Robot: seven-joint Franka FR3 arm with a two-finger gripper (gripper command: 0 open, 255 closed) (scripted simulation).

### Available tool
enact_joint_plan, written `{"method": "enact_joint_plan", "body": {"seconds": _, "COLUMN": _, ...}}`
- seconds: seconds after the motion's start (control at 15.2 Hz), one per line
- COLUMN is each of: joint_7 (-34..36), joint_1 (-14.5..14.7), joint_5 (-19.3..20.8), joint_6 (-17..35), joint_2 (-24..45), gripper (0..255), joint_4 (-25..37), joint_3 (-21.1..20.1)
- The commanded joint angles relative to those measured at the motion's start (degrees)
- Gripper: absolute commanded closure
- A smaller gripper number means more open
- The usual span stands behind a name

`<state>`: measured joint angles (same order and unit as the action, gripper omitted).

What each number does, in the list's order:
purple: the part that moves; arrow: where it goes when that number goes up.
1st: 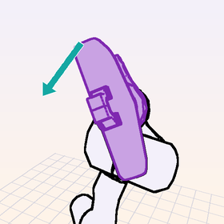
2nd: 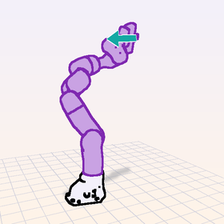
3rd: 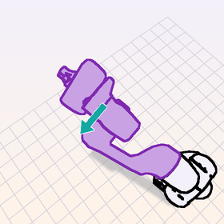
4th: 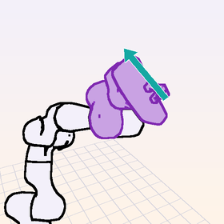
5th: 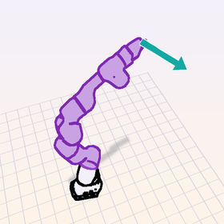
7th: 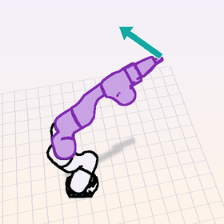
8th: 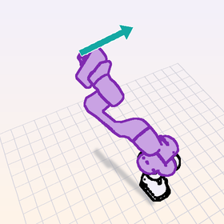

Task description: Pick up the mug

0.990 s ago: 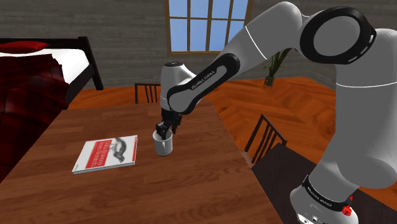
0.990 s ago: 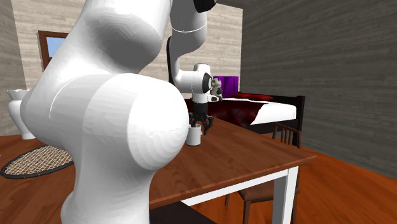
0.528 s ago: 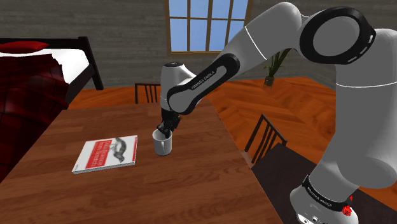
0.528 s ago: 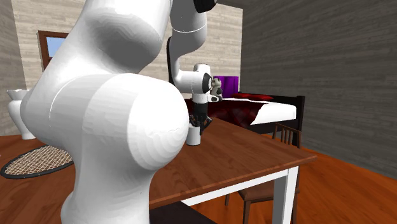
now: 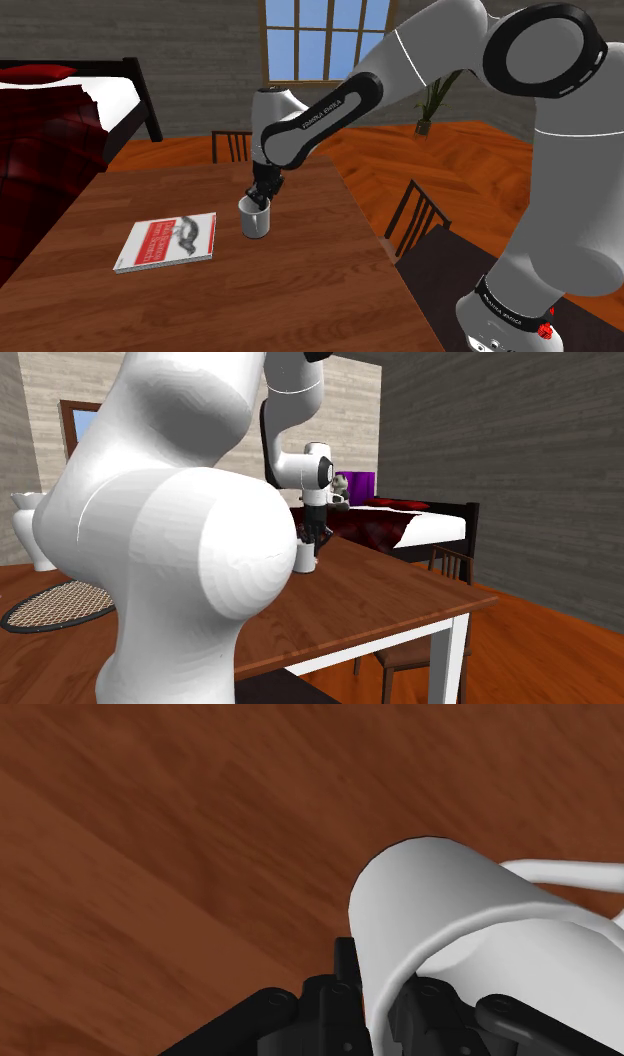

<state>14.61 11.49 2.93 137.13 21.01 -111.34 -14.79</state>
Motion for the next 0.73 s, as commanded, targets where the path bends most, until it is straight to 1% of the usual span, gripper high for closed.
{"method": "enact_joint_plan", "body": {"seconds": 0.0, "joint_7": -0.15, "joint_1": -0.13, "joint_5": -0.28, "joint_6": -1.21, "joint_2": -0.85, "gripper": 255, "joint_4": 0.39, "joint_3": -0.14}}
{"method": "enact_joint_plan", "body": {"seconds": 0.53, "joint_7": -0.63, "joint_1": -0.52, "joint_5": -1.35, "joint_6": -6.42, "joint_2": -4.16, "gripper": 255, "joint_4": 2.37, "joint_3": -0.61}}
{"method": "enact_joint_plan", "body": {"seconds": 0.66, "joint_7": -0.64, "joint_1": -0.53, "joint_5": -1.37, "joint_6": -6.51, "joint_2": -4.22, "gripper": 255, "joint_4": 2.41, "joint_3": -0.62}}
